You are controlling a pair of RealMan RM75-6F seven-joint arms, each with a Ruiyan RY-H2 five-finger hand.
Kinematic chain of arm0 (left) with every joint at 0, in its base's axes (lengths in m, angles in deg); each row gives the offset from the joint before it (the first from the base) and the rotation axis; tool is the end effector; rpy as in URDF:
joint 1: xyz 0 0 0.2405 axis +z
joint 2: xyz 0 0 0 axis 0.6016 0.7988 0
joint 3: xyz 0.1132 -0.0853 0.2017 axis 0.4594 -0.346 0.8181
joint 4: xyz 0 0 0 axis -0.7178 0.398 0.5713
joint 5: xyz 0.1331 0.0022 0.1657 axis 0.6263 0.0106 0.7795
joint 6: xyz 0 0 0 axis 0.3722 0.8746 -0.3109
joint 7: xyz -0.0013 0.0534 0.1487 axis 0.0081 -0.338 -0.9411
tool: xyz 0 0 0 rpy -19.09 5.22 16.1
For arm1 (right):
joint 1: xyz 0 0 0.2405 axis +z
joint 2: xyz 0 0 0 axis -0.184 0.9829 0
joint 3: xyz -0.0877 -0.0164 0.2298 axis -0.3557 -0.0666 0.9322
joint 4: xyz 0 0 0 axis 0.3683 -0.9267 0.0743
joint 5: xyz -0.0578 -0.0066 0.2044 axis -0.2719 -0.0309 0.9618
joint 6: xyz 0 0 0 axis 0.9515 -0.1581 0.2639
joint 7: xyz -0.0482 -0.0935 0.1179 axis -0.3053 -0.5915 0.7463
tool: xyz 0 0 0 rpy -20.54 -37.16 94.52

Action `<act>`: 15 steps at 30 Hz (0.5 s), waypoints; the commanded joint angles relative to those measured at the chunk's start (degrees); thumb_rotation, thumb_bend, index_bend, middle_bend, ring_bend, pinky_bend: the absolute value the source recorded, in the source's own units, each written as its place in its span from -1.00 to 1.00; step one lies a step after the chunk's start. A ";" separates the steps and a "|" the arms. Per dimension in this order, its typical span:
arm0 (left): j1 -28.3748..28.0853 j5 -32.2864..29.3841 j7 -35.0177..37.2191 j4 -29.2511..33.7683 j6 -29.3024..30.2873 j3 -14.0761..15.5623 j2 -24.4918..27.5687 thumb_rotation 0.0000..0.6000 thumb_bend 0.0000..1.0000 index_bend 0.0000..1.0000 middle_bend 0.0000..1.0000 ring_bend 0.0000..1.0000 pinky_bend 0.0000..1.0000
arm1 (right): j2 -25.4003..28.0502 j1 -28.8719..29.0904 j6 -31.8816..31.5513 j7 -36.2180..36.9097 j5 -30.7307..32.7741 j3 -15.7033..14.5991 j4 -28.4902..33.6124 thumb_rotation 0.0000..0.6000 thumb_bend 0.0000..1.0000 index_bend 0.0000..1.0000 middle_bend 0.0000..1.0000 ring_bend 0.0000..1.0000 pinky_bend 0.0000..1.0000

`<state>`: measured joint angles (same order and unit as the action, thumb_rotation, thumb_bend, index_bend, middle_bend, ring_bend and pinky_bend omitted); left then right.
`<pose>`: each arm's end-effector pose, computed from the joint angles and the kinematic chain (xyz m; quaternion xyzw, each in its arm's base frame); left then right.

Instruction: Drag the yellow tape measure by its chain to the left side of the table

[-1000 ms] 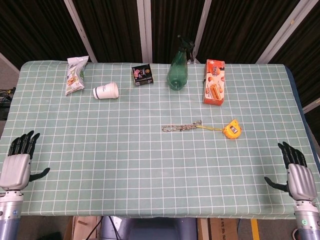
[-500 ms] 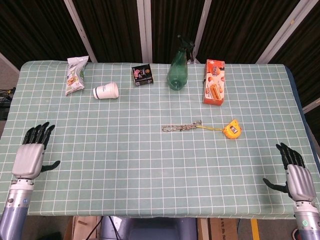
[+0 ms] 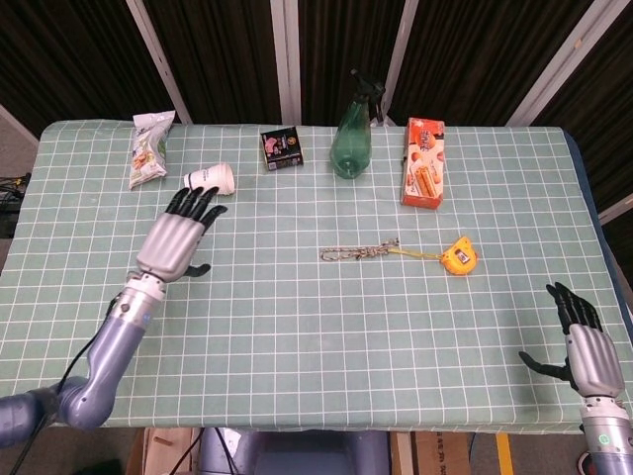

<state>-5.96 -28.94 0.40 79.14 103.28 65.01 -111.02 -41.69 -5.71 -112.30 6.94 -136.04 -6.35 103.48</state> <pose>-0.0928 0.3629 0.0625 -0.7262 -0.2936 -0.3792 0.4926 -0.3097 -0.2007 0.1441 0.5152 -0.5118 0.4050 0.5555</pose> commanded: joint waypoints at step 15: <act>-21.51 -15.53 -10.95 -25.48 -8.07 -2.21 -23.79 1.00 -0.35 -0.08 -1.00 -1.00 -1.00 | 1.25 0.09 1.54 3.45 1.06 0.23 0.33 1.00 -0.63 -1.00 -1.00 -1.00 -1.00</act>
<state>-24.42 -42.21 -9.04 57.86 96.28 62.87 -131.43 -40.49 -5.62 -110.81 10.33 -135.02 -6.12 103.78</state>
